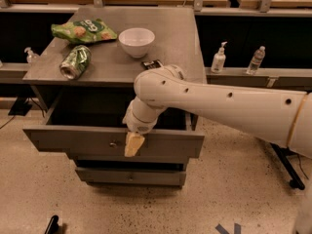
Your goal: Open top drawer
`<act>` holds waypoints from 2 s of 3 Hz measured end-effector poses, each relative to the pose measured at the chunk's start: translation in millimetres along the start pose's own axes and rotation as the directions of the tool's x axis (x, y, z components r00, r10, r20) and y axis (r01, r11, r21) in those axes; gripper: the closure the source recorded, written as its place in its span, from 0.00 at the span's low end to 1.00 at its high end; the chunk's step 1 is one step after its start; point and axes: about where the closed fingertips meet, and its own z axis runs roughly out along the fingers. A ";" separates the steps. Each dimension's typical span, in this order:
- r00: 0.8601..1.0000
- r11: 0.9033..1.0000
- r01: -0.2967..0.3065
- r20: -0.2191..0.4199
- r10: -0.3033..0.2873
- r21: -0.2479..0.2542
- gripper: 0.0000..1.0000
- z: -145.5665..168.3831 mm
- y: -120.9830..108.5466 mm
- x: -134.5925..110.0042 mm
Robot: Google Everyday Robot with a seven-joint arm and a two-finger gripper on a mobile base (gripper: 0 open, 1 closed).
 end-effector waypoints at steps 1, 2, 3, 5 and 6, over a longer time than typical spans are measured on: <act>1.000 0.998 -0.016 0.003 0.016 -0.065 0.32 18.0 11.7 4.6; 1.000 0.993 -0.009 0.009 0.010 -0.118 0.39 13.2 47.1 -3.7; 1.000 0.990 -0.001 0.007 0.002 -0.140 0.39 2.0 76.9 -12.4; 0.999 1.000 0.008 0.032 -0.008 -0.015 0.24 -54.9 85.7 -15.5; 0.999 0.997 -0.022 0.033 0.020 0.078 0.02 -80.5 63.6 -1.1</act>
Offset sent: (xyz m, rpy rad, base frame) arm -0.0797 0.0020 -0.0154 -0.0248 0.1435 0.0688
